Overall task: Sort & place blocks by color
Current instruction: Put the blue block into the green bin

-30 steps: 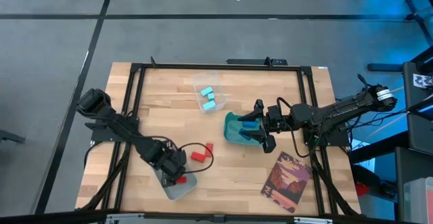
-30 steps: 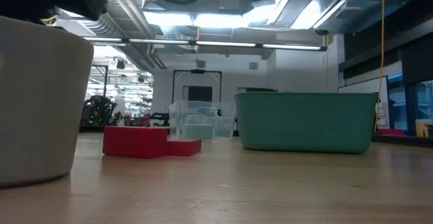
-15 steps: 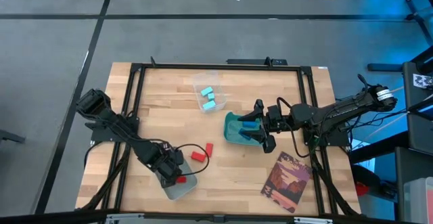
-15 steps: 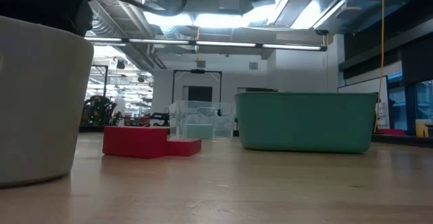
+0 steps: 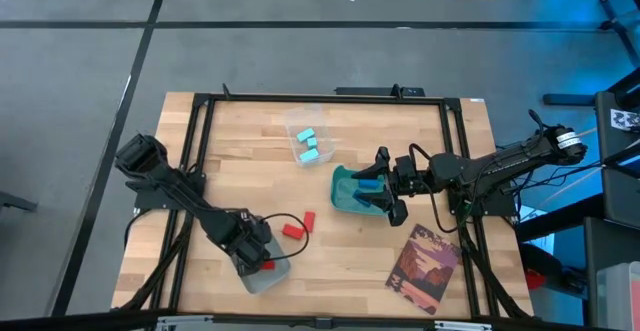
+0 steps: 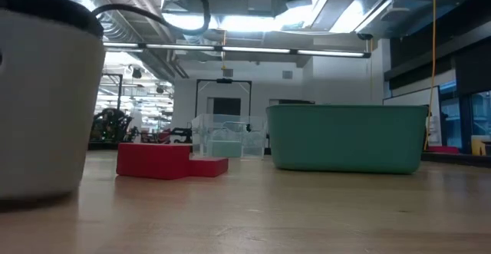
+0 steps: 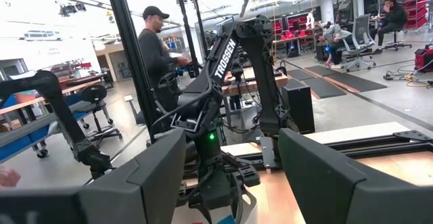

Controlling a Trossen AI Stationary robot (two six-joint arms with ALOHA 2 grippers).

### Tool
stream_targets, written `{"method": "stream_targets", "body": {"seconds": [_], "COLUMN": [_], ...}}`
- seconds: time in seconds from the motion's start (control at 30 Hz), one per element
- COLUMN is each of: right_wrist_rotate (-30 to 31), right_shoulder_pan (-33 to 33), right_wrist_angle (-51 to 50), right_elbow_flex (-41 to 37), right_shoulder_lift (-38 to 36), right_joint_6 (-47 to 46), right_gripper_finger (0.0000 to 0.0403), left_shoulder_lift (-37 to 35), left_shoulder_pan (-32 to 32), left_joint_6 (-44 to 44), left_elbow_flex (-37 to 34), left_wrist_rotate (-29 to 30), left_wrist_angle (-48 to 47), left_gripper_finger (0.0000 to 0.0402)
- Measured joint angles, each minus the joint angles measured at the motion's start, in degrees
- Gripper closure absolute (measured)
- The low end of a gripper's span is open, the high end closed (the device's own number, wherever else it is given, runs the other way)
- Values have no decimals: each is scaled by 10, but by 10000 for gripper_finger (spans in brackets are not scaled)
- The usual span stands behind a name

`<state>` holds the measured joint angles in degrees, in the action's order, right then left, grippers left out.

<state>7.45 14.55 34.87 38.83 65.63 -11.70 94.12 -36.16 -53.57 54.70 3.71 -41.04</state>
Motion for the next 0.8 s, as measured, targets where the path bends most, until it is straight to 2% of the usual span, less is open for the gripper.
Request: {"method": "stream_targets", "body": {"seconds": [0.6, 0.8], "right_wrist_rotate": [0, 0], "right_shoulder_pan": [0, 0], "right_wrist_angle": [0, 0], "right_elbow_flex": [0, 0], "right_shoulder_lift": [0, 0], "right_joint_6": [1, 2], "right_gripper_finger": [162, 162], "left_shoulder_lift": [11, 11], "left_shoulder_pan": [-1, -4], "left_joint_6": [1, 1], "left_elbow_flex": [-1, -1], "left_wrist_rotate": [13, 30], "left_wrist_angle": [7, 1], "left_gripper_finger": [176, 223]}}
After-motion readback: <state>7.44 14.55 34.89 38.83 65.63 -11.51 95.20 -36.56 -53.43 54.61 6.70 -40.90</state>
